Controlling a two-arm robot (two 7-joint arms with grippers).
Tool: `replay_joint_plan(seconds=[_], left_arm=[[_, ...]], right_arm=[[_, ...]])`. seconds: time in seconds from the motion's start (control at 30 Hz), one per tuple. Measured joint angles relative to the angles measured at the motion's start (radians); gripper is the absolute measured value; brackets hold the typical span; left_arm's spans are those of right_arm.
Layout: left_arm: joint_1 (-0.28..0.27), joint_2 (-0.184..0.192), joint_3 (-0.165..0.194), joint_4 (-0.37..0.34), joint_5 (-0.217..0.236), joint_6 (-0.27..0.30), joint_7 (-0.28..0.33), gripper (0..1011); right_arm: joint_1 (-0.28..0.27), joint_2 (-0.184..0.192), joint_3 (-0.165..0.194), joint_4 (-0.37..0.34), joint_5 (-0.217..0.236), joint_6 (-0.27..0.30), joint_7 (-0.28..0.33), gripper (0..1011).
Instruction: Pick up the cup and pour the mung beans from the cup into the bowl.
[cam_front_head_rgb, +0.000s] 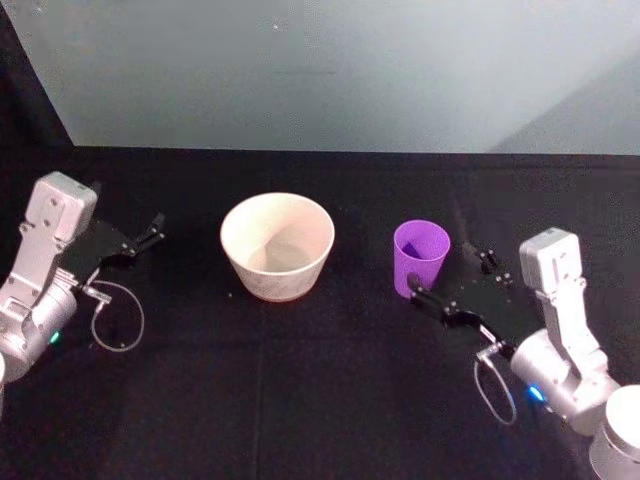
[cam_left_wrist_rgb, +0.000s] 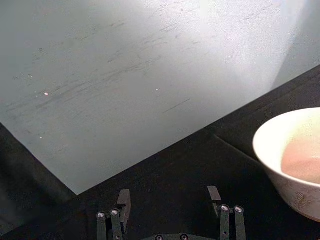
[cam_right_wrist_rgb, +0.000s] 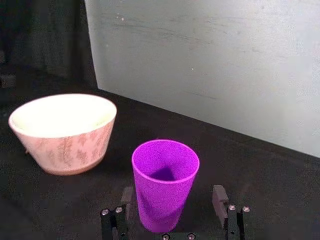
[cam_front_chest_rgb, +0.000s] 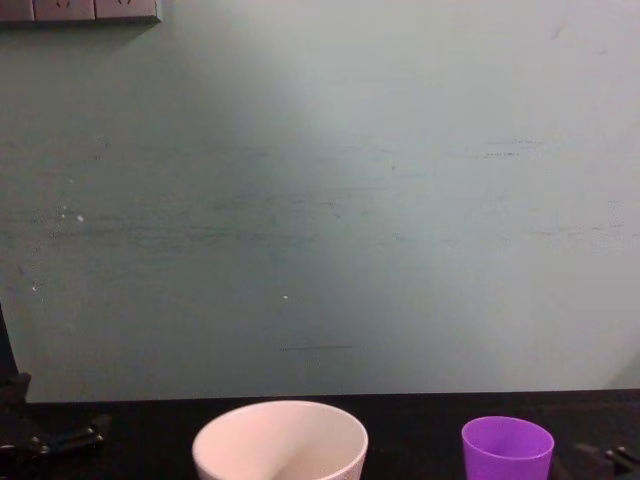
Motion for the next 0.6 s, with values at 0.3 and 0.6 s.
replay_joint_plan(seconds=[0.3, 0.6], left_arm=[[0.000, 0.000, 0.000, 0.000, 0.000, 0.000, 0.000, 1000], [0.000, 0.000, 0.000, 0.000, 0.000, 0.000, 0.000, 1000]], right_arm=[[0.052, -0.069, 0.012, 0.070, 0.037, 0.019, 0.057, 1003], [0.082, -0.105, 0.017, 0.110, 0.032, 0.032, 0.082, 1003]])
